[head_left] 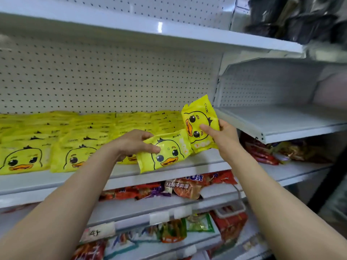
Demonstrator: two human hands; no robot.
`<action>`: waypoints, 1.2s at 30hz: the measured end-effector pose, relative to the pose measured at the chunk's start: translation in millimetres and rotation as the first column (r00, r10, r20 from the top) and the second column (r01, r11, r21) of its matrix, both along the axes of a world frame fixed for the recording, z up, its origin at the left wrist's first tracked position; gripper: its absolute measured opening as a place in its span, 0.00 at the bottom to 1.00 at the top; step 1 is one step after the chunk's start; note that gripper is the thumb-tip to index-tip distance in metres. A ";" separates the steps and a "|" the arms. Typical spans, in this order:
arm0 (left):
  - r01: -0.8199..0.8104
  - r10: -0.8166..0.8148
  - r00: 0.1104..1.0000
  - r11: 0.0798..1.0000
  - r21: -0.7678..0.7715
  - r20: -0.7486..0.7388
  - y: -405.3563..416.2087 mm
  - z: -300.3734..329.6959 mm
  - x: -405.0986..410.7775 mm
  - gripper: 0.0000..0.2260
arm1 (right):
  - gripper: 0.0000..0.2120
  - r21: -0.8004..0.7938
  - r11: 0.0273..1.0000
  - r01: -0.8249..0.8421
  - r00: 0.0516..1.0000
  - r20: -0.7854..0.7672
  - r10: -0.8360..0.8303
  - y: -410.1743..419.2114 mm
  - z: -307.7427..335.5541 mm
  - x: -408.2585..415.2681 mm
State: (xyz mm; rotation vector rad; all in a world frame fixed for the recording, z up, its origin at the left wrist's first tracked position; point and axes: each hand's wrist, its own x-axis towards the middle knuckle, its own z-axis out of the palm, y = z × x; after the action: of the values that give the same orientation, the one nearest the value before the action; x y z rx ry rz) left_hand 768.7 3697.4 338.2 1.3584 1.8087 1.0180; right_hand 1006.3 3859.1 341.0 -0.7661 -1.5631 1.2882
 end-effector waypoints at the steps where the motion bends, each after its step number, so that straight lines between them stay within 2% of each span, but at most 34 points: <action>1: 0.015 -0.015 1.000 1.000 0.003 -0.013 11.1 1.0 2.8 0.26 | 0.12 -0.008 1.000 -0.002 1.000 -0.004 0.002 11.1 0.2 5.1; 3: 0.007 -0.008 0.999 1.000 -0.003 -0.035 33.9 1.6 7.1 0.22 | 0.12 -0.010 1.000 -0.010 1.000 -0.014 0.010 29.9 1.0 14.5; 6: -0.029 0.029 0.997 1.000 -0.002 -0.065 70.1 0.1 15.1 0.33 | 0.10 0.001 1.000 -0.018 0.999 -0.041 0.018 63.6 4.3 27.7; 7: -0.036 0.035 0.996 0.999 -0.003 -0.078 81.3 -1.0 19.5 0.34 | 0.10 0.006 1.000 -0.017 0.999 -0.048 0.017 75.5 6.6 32.4; 13: -0.125 0.120 0.983 0.992 -0.025 -0.136 148.8 4.8 53.0 0.32 | 0.10 0.056 0.998 -0.012 0.995 -0.096 0.018 152.8 26.5 58.6; 17: -0.203 0.195 0.965 0.979 -0.029 -0.173 198.7 12.9 71.9 0.26 | 0.10 0.085 0.994 -0.067 0.995 -0.069 0.073 198.5 37.5 71.6; 21: -0.272 0.247 0.934 0.960 -0.065 -0.257 245.0 19.4 83.2 0.24 | 0.10 0.098 0.989 -0.107 0.994 -0.016 0.109 235.1 39.7 75.3; 25: -0.300 0.252 0.904 0.950 -0.091 -0.346 282.7 22.1 84.4 0.21 | 0.10 0.157 0.982 -0.107 0.994 0.013 0.106 261.9 42.9 73.0; 31: -0.290 0.201 0.859 0.949 -0.124 -0.471 330.4 21.4 68.6 0.27 | 0.12 0.168 0.981 -0.095 0.995 0.034 0.090 288.5 40.3 69.0; 36: -0.264 0.121 0.777 0.954 -0.145 -0.618 354.0 8.4 53.8 0.24 | 0.14 0.214 0.975 -0.059 0.997 0.051 0.050 302.5 38.1 65.5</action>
State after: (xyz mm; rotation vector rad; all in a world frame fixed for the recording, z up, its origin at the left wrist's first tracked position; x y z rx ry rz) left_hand 822.5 4051.4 346.6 1.4781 2.4951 0.4565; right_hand 1071.7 4161.5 379.1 -0.6222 -1.7377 1.1240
